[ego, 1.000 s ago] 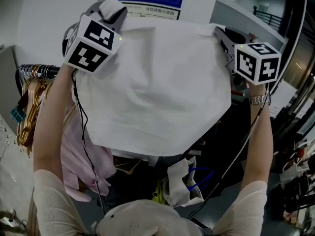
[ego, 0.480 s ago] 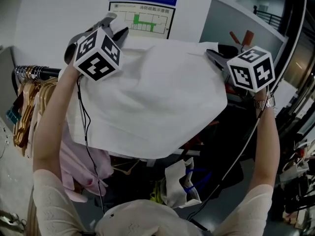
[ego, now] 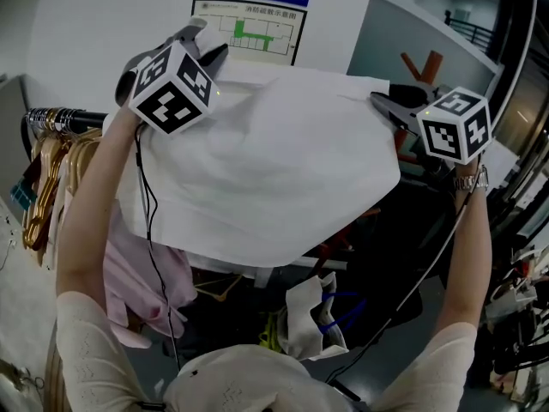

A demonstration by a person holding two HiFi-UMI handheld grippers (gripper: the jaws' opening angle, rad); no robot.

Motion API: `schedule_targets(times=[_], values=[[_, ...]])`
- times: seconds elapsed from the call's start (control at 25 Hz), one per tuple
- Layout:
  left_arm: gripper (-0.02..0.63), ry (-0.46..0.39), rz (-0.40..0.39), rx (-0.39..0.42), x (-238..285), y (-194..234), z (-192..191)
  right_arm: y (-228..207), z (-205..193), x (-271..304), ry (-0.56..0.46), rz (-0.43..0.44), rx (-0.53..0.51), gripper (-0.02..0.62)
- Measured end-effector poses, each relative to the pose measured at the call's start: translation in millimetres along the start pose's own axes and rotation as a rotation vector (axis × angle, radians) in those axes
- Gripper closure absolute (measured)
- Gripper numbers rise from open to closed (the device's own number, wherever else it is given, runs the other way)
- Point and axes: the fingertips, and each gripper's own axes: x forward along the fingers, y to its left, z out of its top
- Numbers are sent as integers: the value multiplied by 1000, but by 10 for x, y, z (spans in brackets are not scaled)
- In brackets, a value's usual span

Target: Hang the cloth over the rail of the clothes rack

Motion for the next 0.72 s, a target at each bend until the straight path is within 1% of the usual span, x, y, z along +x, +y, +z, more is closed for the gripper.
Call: schedule_targets(times=[0.16, 0.2, 0.32, 0.4, 0.48, 0.64, 0.72], values=[[589, -21, 1, -9, -30, 5, 27, -47, -44, -53, -4, -12, 25, 503], [589, -16, 2, -10, -27, 10, 15, -90, -74, -76, 9, -33, 17, 503], [589, -22, 44, -4, -59, 90, -5, -362, -258, -236, 59, -157, -11, 503], [589, -56, 67, -2, -109, 108, 27, -390, -267, -371, 29, -183, 10, 503], [589, -78, 73, -1, -132, 97, 56, -251, -84, -425, -27, -180, -14, 503], [589, -96, 73, -3, -148, 109, 110, 303, 554, -276, -104, -134, -221, 503], [589, -109, 76, -6, -170, 111, 124, 609, 921, -172, -176, -86, -241, 503]])
